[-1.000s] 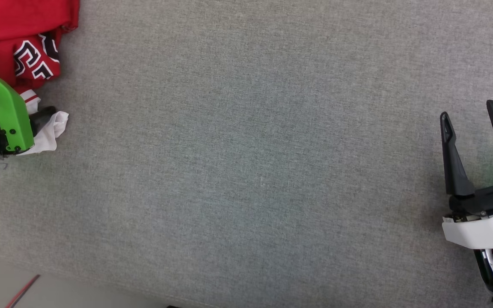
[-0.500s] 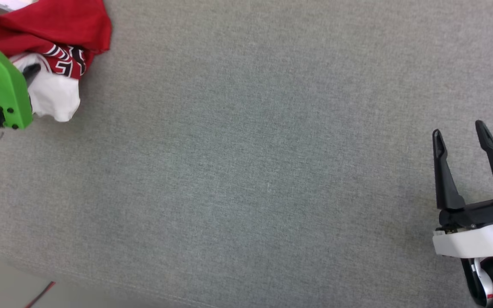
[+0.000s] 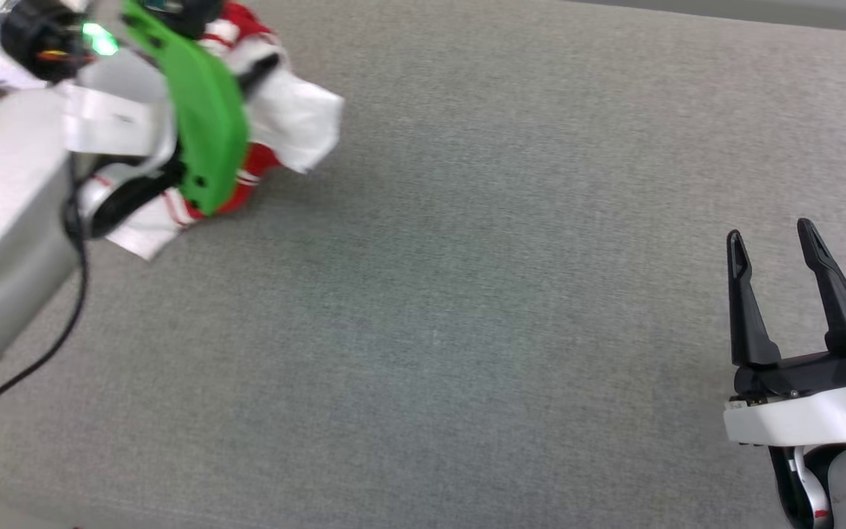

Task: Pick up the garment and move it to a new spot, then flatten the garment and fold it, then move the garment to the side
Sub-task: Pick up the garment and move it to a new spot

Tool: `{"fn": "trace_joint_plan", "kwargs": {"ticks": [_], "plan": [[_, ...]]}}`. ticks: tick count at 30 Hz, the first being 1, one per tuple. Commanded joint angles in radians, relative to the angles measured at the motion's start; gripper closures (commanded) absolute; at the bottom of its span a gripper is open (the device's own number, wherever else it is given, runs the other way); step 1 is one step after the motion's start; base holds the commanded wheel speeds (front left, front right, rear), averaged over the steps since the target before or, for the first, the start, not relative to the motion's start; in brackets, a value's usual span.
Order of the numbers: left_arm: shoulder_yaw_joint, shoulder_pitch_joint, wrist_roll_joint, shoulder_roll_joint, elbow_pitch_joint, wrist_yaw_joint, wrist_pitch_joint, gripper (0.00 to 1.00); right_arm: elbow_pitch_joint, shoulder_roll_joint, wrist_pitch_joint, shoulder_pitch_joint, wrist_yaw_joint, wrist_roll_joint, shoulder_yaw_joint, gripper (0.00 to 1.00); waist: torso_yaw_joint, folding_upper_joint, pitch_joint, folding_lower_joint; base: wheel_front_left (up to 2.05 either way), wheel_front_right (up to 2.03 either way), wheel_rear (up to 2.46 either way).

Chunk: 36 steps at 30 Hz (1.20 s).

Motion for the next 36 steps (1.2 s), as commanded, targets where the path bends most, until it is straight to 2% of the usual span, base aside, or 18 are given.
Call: {"fn": "trace_joint_plan", "kwargs": {"ticks": [1, 9, 10, 11, 14, 17, 19, 26, 30, 35, 36], "plan": [[-0.022, -0.032, 0.01, -0.029, -0.018, -0.003, 0.004, 1.0, 0.003, 0.007, -0.006, 0.008, -0.001, 0.01, -0.002, 0.0, -0.048, -0.0001, -0.009, 0.0001, 0.0, 0.0, 0.0], [-0.146, -0.106, 0.032, -0.224, -0.046, -0.003, -0.007, 1.0, 0.003, 0.04, -0.006, -0.015, -0.001, 0.02, -0.017, 0.0, -0.168, -0.0001, 0.03, 0.0001, 0.0, 0.0, 0.0], [-0.154, -0.114, 0.035, -0.255, -0.044, -0.003, -0.01, 1.0, 0.002, 0.044, -0.006, -0.02, -0.001, 0.022, -0.022, 0.0, -0.185, -0.0001, 0.041, 0.0001, 0.0, 0.0, 0.0], [-0.164, -0.127, 0.041, -0.315, -0.038, -0.003, -0.013, 1.0, 0.001, 0.049, -0.006, -0.027, -0.001, 0.025, -0.031, 0.0, -0.212, -0.0001, 0.059, 0.0001, 0.0, 0.0, 0.0], [-0.169, -0.132, 0.06, -0.405, -0.029, -0.003, -0.016, 1.0, -0.002, 0.057, -0.006, -0.039, -0.001, 0.026, -0.041, 0.0, -0.248, -0.0001, 0.09, 0.0001, 0.0, 0.0, 0.0], [-0.17, -0.083, 0.118, -0.491, -0.043, -0.003, 0.036, 1.0, -0.004, 0.063, -0.006, -0.055, -0.001, 0.03, -0.045, 0.0, -0.288, -0.0001, 0.122, 0.0001, 0.0, 0.0, 0.0], [-0.17, -0.046, 0.178, -0.527, -0.058, -0.003, 0.081, 1.0, -0.007, 0.066, -0.006, -0.067, -0.001, 0.033, -0.049, 0.0, -0.312, -0.0001, 0.147, 0.0001, 0.0, 0.0, 0.0], [-0.171, 0.103, 0.275, -0.624, -0.057, -0.003, 0.165, 1.0, -0.011, 0.07, -0.006, -0.1, -0.001, 0.047, -0.063, 0.0, -0.354, -0.0001, 0.222, 0.0001, 0.0, 0.0, 0.0], [-0.171, 0.186, 0.313, -0.638, -0.037, -0.003, 0.196, 1.0, -0.006, 0.07, -0.006, -0.123, -0.001, 0.063, -0.052, 0.0, -0.371, -0.0001, 0.249, 0.0001, 0.0, 0.0, 0.0], [-0.171, 0.23, 0.35, -0.64, 0.009, -0.003, 0.178, 1.0, 0.0, 0.07, -0.006, -0.134, -0.001, 0.069, -0.049, 0.0, -0.374, -0.0001, 0.254, 0.0001, 0.0, 0.0, 0.0], [-0.171, 0.231, 0.363, -0.642, 0.016, -0.003, 0.161, 0.22, 0.003, 0.07, -0.006, -0.133, -0.001, 0.068, -0.051, 0.0, -0.37, -0.0001, 0.248, 0.0001, 0.0, 0.0, 0.0]]}}
